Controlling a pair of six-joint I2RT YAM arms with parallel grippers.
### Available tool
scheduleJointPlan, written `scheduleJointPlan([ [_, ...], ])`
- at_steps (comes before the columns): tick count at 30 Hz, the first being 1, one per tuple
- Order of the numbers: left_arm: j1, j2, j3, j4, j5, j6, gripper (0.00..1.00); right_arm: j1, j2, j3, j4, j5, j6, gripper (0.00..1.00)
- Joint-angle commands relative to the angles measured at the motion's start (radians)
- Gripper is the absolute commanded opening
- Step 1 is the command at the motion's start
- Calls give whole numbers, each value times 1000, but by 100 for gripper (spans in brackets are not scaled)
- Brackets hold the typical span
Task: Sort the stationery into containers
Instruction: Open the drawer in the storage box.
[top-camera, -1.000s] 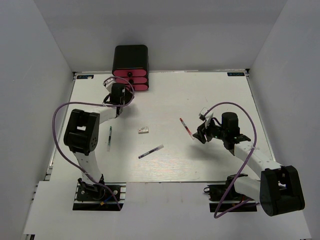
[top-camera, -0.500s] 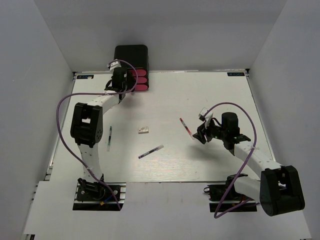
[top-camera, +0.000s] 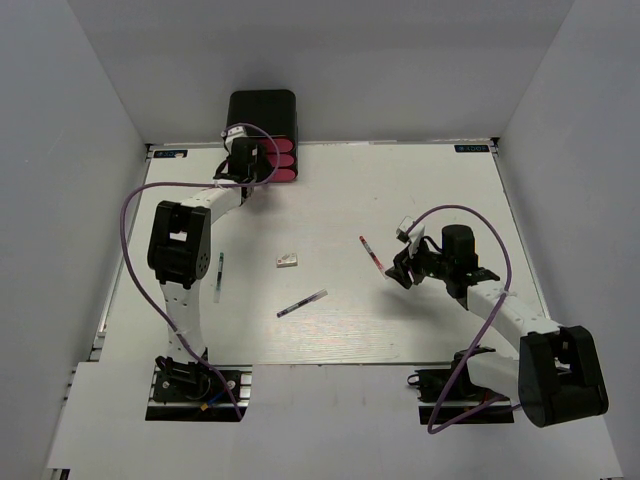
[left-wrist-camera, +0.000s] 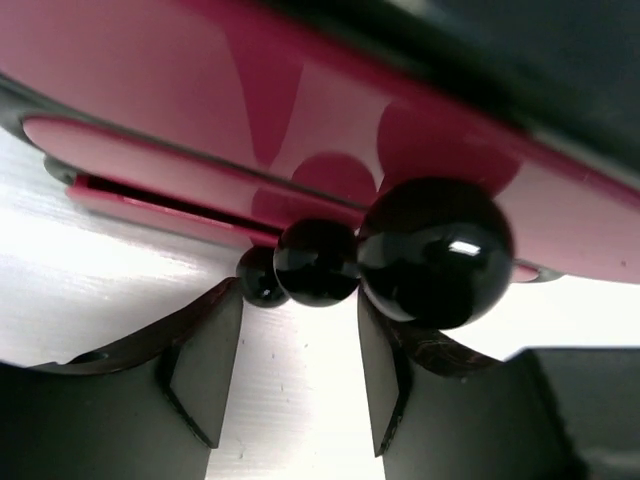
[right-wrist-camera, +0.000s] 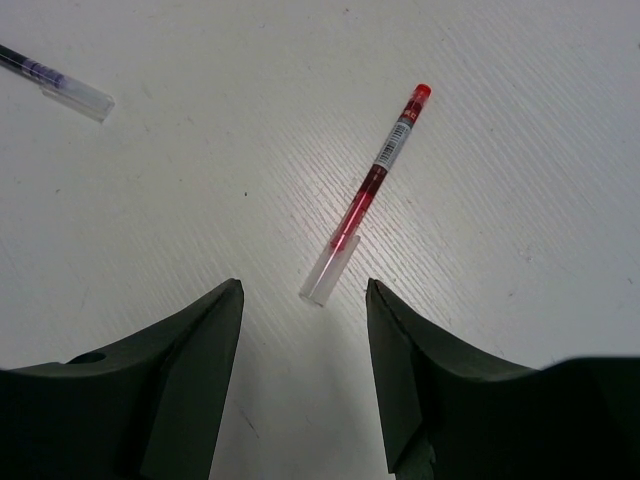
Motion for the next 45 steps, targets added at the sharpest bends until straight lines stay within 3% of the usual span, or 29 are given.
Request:
scheduleJointPlan([
  [1, 4, -12, 45, 24, -24, 28, 59, 1, 9, 20, 26, -15, -10, 59],
  [10, 4, -2, 63, 60, -42, 48, 51, 0, 18, 28, 20, -16, -11, 59],
  [17, 4, -2, 54, 80, -42, 59, 15, 1, 16, 29, 17, -15, -11, 59],
  [22, 4, -36, -10, 101, -24, 59, 1, 1, 15, 25, 19, -15, -11, 59],
  [33, -16, -255, -346, 218, 16, 59, 0, 1, 2, 15, 20, -24, -10, 59],
  [45, -25, -427, -540, 251, 65, 59, 0, 4, -22, 9, 11, -30, -2, 59],
])
